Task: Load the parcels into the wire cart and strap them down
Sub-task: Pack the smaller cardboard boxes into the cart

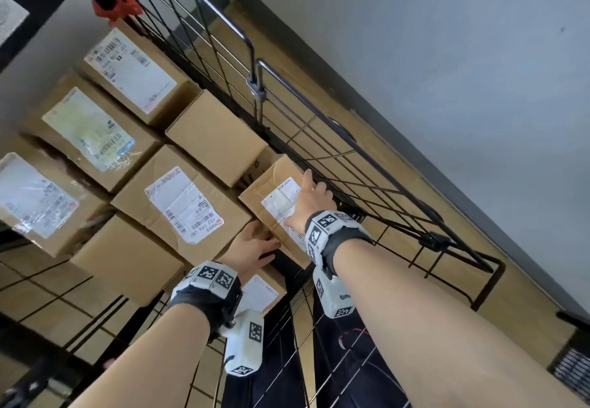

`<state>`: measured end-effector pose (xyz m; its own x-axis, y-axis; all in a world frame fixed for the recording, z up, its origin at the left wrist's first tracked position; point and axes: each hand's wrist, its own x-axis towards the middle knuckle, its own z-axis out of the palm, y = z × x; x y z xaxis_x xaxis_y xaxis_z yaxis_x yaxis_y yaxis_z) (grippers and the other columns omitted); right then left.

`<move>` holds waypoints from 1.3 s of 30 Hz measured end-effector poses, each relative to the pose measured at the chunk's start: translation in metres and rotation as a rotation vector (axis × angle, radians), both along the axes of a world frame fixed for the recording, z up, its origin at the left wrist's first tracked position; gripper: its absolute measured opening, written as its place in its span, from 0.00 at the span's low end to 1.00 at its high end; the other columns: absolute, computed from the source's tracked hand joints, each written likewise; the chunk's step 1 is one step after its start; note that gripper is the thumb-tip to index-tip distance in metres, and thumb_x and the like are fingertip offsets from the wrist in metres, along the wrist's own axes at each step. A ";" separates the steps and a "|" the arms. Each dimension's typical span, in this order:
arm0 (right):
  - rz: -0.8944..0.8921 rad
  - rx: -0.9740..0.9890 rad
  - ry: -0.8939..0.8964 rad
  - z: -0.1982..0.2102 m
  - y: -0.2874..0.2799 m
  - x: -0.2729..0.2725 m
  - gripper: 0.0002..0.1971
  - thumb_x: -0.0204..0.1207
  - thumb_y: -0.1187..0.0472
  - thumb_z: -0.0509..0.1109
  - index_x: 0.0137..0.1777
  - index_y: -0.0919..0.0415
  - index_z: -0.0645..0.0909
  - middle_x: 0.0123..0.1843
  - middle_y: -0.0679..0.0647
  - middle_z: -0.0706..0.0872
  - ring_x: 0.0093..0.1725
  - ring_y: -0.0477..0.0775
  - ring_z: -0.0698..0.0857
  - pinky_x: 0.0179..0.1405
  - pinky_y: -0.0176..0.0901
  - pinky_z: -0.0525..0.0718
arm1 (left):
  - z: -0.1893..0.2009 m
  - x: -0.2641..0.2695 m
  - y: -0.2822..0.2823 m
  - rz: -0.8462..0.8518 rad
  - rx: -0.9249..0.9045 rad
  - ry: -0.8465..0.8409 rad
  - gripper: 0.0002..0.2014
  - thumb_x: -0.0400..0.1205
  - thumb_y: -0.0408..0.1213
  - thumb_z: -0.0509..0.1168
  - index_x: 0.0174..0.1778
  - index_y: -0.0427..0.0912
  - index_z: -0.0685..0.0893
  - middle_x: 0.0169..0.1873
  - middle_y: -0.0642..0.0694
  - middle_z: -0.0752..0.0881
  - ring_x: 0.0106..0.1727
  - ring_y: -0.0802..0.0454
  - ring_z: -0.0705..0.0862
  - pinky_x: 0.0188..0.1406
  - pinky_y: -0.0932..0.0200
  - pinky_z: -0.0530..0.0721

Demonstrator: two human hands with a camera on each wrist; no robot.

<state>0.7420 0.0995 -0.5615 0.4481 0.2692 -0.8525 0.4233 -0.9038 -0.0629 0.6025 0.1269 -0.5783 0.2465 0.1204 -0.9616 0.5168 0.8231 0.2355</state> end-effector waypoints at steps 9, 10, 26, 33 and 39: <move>0.051 0.142 -0.023 0.002 0.003 -0.005 0.56 0.71 0.55 0.77 0.83 0.56 0.35 0.84 0.63 0.52 0.83 0.62 0.53 0.80 0.57 0.55 | 0.005 0.000 0.001 -0.020 0.033 -0.015 0.26 0.82 0.21 0.60 0.76 0.40 0.68 0.76 0.44 0.71 0.71 0.48 0.73 0.73 0.49 0.70; 0.062 0.142 -0.025 0.006 0.004 -0.006 0.55 0.71 0.56 0.77 0.83 0.57 0.36 0.84 0.62 0.51 0.83 0.61 0.53 0.80 0.57 0.56 | 0.011 0.000 0.002 -0.044 0.054 -0.012 0.22 0.82 0.21 0.59 0.72 0.39 0.71 0.74 0.41 0.73 0.69 0.48 0.74 0.72 0.50 0.70; 0.420 0.376 -0.032 0.199 0.037 -0.068 0.22 0.79 0.61 0.66 0.72 0.62 0.71 0.69 0.60 0.80 0.64 0.63 0.80 0.63 0.54 0.81 | 0.224 -0.081 0.048 -0.431 0.803 0.201 0.18 0.84 0.34 0.56 0.71 0.40 0.75 0.63 0.40 0.82 0.61 0.41 0.82 0.53 0.57 0.79; 0.709 0.594 0.017 0.289 0.042 -0.144 0.19 0.81 0.61 0.64 0.71 0.63 0.73 0.68 0.61 0.79 0.61 0.62 0.82 0.58 0.49 0.82 | 0.309 -0.173 0.012 -0.182 1.055 0.428 0.17 0.83 0.34 0.57 0.68 0.41 0.79 0.65 0.43 0.82 0.62 0.44 0.82 0.61 0.57 0.78; 0.925 0.737 0.073 0.349 0.030 -0.240 0.18 0.79 0.59 0.66 0.68 0.62 0.74 0.68 0.61 0.80 0.63 0.64 0.81 0.64 0.54 0.80 | 0.370 -0.273 -0.034 0.050 1.116 0.592 0.20 0.81 0.35 0.58 0.70 0.45 0.73 0.61 0.41 0.84 0.56 0.40 0.84 0.55 0.52 0.83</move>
<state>0.5024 0.1293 -0.2125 -0.2184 0.9024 -0.3714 0.8708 0.0085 -0.4916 0.3291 0.0930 -0.2081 -0.2142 0.9320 -0.2924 0.7542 0.3480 0.5568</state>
